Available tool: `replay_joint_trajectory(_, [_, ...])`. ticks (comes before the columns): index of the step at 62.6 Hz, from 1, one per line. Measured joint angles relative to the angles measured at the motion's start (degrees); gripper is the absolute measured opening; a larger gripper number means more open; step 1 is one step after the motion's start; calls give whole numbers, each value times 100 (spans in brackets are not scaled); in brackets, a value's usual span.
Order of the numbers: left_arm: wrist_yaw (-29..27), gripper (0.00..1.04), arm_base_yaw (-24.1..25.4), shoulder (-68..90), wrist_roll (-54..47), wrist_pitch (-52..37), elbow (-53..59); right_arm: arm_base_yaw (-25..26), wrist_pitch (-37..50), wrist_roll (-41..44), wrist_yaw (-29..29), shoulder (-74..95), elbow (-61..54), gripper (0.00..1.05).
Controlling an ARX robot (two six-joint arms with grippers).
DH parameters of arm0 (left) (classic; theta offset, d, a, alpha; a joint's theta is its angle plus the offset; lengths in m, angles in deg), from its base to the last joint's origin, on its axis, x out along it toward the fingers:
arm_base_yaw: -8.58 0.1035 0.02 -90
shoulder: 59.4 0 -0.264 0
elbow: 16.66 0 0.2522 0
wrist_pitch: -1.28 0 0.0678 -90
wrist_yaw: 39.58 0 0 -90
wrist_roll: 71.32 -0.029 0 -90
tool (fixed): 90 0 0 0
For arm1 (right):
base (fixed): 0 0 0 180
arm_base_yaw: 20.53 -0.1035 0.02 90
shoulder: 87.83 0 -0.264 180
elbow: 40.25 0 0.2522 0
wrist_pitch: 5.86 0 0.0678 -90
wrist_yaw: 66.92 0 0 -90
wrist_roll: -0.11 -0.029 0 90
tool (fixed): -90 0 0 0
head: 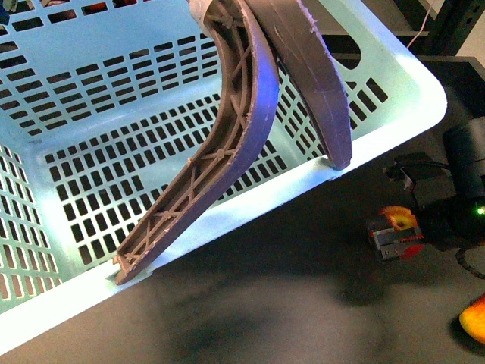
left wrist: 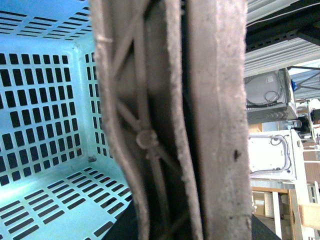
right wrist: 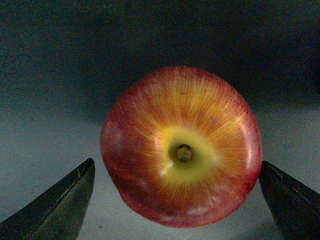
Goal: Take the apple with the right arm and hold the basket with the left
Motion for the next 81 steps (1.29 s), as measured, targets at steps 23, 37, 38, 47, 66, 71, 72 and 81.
replay_joint_trajectory(23, [0, 15, 0, 0, 0, 0, 0, -4, -55, -81, -9, 317, 310, 86])
replay_joint_trajectory(37, [2, 15, 0, 0, 0, 0, 0, 55, 234, -2, 7, 131, -44, 80])
replay_joint_trajectory(38, [2, 15, 0, 0, 0, 0, 0, 74, 278, 37, 24, 63, -131, 80])
replay_joint_trajectory(47, [0, 15, 0, 0, 0, 0, 0, 243, 494, 284, 63, -575, -651, 80])
replay_joint_trajectory(66, [0, 15, 0, 0, 0, 0, 0, 579, 68, 476, 520, -3071, -1322, 80])
replay_joint_trajectory(71, [2, 15, 0, 0, 0, 0, 0, 544, -258, 321, 728, -3899, -1296, 80])
replay_joint_trajectory(72, [2, 15, 0, 0, 0, 0, 0, 529, -304, 297, 756, -4015, -1283, 80])
replay_joint_trajectory(81, [0, 15, 0, 0, 0, 0, 0, 208, -686, 0, 885, -5141, -1073, 80])
